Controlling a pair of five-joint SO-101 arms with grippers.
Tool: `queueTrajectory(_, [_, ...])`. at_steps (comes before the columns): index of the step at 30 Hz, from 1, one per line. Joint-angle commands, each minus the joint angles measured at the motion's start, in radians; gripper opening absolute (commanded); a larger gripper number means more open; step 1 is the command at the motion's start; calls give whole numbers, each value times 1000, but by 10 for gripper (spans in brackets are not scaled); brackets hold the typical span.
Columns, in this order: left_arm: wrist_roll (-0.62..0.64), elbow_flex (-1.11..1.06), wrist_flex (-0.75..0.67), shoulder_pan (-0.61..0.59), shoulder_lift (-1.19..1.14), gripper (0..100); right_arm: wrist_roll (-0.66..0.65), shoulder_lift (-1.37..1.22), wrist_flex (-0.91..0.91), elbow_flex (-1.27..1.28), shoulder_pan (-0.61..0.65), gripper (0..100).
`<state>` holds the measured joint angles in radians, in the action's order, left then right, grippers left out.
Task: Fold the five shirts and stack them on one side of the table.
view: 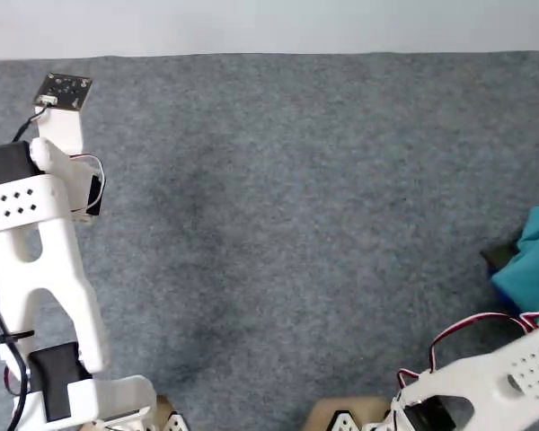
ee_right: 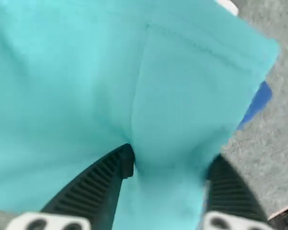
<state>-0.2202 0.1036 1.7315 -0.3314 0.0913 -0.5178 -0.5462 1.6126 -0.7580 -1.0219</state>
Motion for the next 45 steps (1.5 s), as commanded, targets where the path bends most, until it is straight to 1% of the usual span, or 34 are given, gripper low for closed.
queueTrajectory(1, [-9,8,21,0,46,6,44,122,15,-112,44,292])
queueTrajectory(6, [-9,8,21,0,46,6,71,242,165,-183,130,292])
queueTrajectory(8, [-9,8,21,0,46,6,71,271,183,-178,151,286])
queueTrajectory(9, [-9,8,21,0,46,6,71,282,182,-169,151,266])
queueTrajectory(11, [-9,8,21,0,46,6,71,283,180,-150,156,191])
queueTrajectory(13, [-9,8,21,0,43,6,64,268,180,-110,160,87])
queueTrajectory(15, [-9,8,21,0,40,6,28,242,180,-60,179,4])
queueTrajectory(17, [-9,8,21,0,38,6,15,213,180,9,185,22])
queueTrajectory(22, [-9,8,20,15,38,6,15,79,120,123,211,10])
queueTrajectory(26, [-5,7,20,51,38,6,15,-44,74,118,234,10])
queueTrajectory(31, [-5,7,20,64,38,6,15,-19,104,23,246,10])
queueTrajectory(37, [-6,7,21,61,46,6,8,88,122,-143,170,10])
queueTrajectory(41, [-5,7,21,61,46,6,-28,73,91,-124,105,10])
queueTrajectory(45, [-3,7,21,63,48,6,-49,-38,13,-83,33,10])
